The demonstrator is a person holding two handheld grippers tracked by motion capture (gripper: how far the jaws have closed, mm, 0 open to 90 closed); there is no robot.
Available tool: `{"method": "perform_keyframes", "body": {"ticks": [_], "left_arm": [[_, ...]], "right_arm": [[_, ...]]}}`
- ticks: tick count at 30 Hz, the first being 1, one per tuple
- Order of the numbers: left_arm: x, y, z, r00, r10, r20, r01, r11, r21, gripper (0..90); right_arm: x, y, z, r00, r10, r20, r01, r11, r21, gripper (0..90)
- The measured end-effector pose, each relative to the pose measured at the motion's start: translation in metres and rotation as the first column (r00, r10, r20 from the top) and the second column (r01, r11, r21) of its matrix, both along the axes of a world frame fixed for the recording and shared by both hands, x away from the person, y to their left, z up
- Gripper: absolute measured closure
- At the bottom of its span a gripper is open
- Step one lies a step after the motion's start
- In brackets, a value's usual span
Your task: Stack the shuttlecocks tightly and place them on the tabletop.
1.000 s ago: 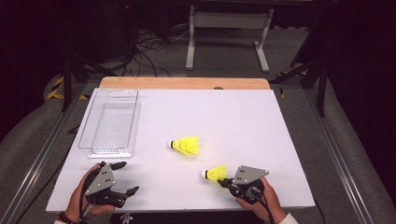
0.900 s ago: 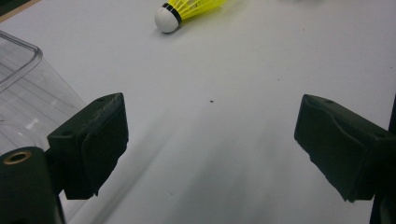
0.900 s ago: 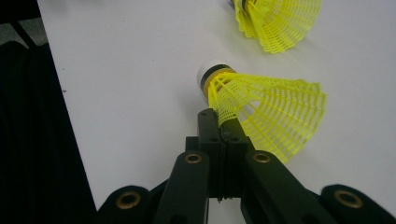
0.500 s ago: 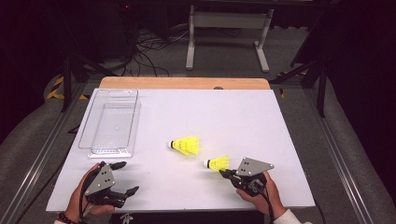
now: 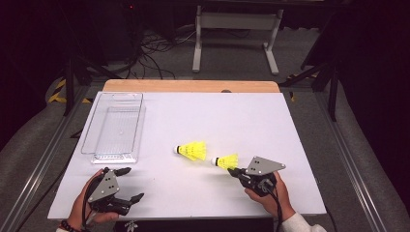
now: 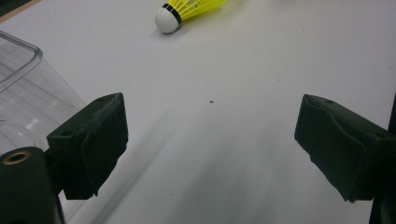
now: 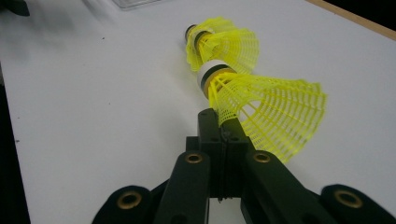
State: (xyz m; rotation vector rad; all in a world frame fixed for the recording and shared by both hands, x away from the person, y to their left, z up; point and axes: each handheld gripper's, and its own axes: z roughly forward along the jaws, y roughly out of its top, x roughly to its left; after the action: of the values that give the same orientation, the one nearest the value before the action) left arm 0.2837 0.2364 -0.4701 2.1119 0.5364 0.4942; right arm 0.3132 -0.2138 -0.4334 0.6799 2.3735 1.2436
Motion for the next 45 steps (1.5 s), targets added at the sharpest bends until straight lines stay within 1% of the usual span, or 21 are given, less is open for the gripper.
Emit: {"method": "perform_keyframes", "body": {"ticks": [3,9,14,20,25,31,33,37,45], "left_arm": [[0.0,0.0,0.0,1.0,0.002,-0.001,-0.002,1.0,-0.002,10.6],[0.0,0.0,0.0,1.0,-0.001,-0.001,0.001,1.0,-0.001,10.7],[0.0,0.0,0.0,1.0,-0.001,-0.002,0.001,1.0,0.001,10.6],[0.0,0.0,0.0,1.0,0.0,-0.003,0.0,1.0,-0.001,10.6],[0.0,0.001,0.0,1.0,-0.001,-0.004,0.001,1.0,-0.003,10.6],[0.0,0.001,0.0,1.0,-0.002,-0.004,0.002,1.0,-0.002,10.6],[0.0,0.001,0.0,1.0,-0.002,-0.004,0.002,1.0,-0.002,10.6],[0.0,0.001,-0.001,1.0,-0.001,-0.005,0.001,1.0,-0.001,10.7],[0.0,0.001,-0.001,1.0,-0.002,-0.006,0.002,1.0,-0.003,10.6]], "right_arm": [[0.003,0.0,0.001,1.0,-0.009,0.001,0.009,1.0,0.01,90.0],[0.011,0.002,0.002,0.9997,-0.021,0.008,0.021,1.0,0.009,90.0],[0.017,0.005,0.002,0.9998,-0.021,0.002,0.021,1.0,0.012,90.0],[0.026,0.014,-0.001,0.9998,-0.018,0.002,0.018,1.0,-0.005,90.0],[0.031,0.018,-0.003,0.9998,-0.021,-0.002,0.021,1.0,-0.009,90.0],[0.038,0.027,-0.006,0.9998,-0.012,-0.015,0.011,1.0,-0.012,90.0],[0.039,0.033,-0.008,0.9999,0.0,-0.014,-0.001,1.0,-0.016,90.0],[0.041,0.041,-0.009,0.9999,0.008,-0.011,-0.008,1.0,-0.027,90.0],[0.045,0.053,-0.012,0.9996,0.02,-0.02,-0.02,1.0,-0.022,90.0]]}}
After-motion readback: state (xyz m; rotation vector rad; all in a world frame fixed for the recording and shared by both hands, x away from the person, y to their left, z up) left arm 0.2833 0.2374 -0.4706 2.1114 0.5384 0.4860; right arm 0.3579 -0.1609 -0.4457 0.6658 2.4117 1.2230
